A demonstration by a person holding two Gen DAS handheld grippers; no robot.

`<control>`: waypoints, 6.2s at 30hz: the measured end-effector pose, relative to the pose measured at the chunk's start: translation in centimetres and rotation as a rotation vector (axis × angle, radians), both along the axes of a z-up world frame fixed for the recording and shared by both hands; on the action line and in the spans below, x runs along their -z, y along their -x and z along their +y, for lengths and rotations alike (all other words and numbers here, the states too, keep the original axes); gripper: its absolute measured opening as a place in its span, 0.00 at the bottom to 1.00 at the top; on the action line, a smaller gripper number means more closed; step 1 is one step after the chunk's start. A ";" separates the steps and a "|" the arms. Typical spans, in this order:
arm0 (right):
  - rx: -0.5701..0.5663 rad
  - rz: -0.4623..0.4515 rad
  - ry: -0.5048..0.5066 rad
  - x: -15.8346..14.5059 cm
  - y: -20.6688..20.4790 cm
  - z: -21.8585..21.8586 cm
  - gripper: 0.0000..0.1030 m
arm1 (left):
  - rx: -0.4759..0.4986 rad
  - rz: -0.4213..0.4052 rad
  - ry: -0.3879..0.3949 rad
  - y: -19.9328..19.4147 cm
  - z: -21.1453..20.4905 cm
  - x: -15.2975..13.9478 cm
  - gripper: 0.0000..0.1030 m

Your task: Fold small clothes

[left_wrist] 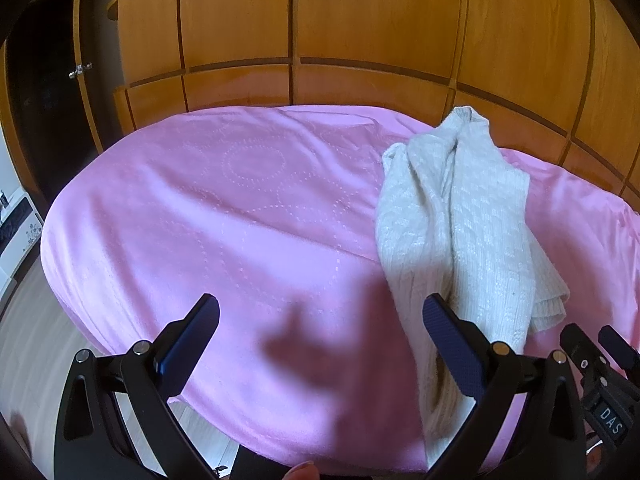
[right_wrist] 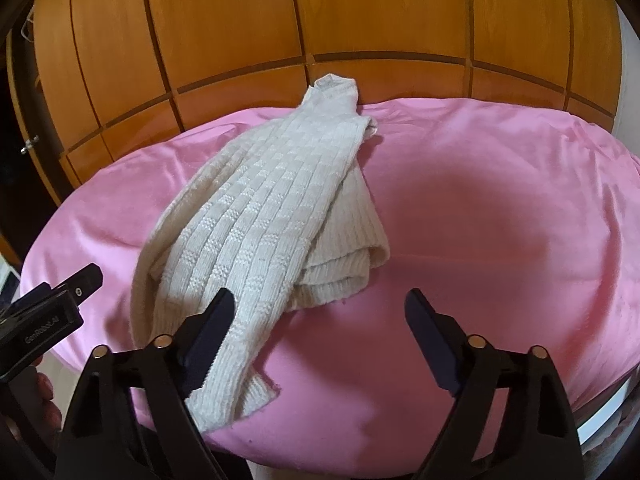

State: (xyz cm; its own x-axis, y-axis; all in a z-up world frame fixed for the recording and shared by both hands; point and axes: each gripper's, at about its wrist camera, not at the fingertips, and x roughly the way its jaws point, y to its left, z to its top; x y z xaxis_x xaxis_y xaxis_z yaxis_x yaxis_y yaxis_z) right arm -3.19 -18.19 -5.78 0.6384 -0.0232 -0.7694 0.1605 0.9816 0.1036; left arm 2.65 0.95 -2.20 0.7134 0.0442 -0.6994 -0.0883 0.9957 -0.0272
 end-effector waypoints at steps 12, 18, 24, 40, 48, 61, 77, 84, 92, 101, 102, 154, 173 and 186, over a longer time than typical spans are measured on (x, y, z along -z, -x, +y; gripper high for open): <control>-0.044 0.004 -0.068 -0.1 -1.4 -0.5 0.72 | 0.017 0.017 0.054 -0.9 0.6 0.6 0.98; -0.097 0.070 -0.111 1.4 -5.9 0.1 0.72 | 0.074 0.061 0.205 -1.8 1.9 1.3 0.98; -0.099 0.160 -0.114 4.7 -8.9 1.0 0.30 | 0.181 0.089 0.225 -3.0 0.5 1.6 0.98; 0.058 0.010 0.220 -3.9 -9.1 -14.2 0.05 | 0.384 0.261 0.347 -6.1 -2.4 3.9 0.11; 0.372 0.119 0.413 -1.8 -13.5 -28.8 0.05 | 0.360 0.195 0.418 -7.2 3.4 0.2 0.05; 0.445 0.252 0.483 1.7 -20.1 -34.6 0.18 | -0.056 0.031 0.023 -23.0 15.7 -6.6 0.12; -0.131 0.230 -0.545 2.4 -13.4 -12.5 0.53 | 0.214 0.257 0.537 -17.2 8.3 4.8 0.45; -0.168 0.313 -0.720 6.6 -14.4 -4.3 0.42 | 0.310 0.344 0.708 -14.4 2.7 8.4 0.45; -0.155 0.178 -0.627 2.2 -13.6 -6.5 0.05 | 0.313 0.373 0.795 -13.5 -0.4 9.0 0.45; -0.001 0.051 -0.417 -3.3 -12.4 -15.7 0.05 | 0.396 0.341 0.731 -12.1 -2.9 6.8 0.05; 0.012 0.045 -0.405 -3.8 -11.9 -16.8 0.05 | 0.411 0.317 0.734 -11.8 -2.3 5.6 0.05; 0.396 0.101 0.439 -4.2 -9.4 -37.5 0.00 | 0.607 0.295 0.297 -15.9 -12.3 1.6 0.58; 0.509 0.116 0.061 -6.8 -4.0 -44.0 0.20 | 0.683 0.332 0.334 -27.2 -25.0 4.2 0.63; 0.631 0.162 -0.511 6.1 -0.3 -39.4 0.54 | 0.689 0.317 0.424 -26.6 -23.8 4.3 0.67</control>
State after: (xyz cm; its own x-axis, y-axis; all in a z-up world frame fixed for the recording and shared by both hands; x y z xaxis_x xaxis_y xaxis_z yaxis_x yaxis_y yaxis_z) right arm -2.91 -57.62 -11.87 0.5026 0.0378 -0.8637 0.7168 0.5403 0.4408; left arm 29.21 -22.88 -6.46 0.2538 -0.6355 -0.7292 0.4642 0.7414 -0.4846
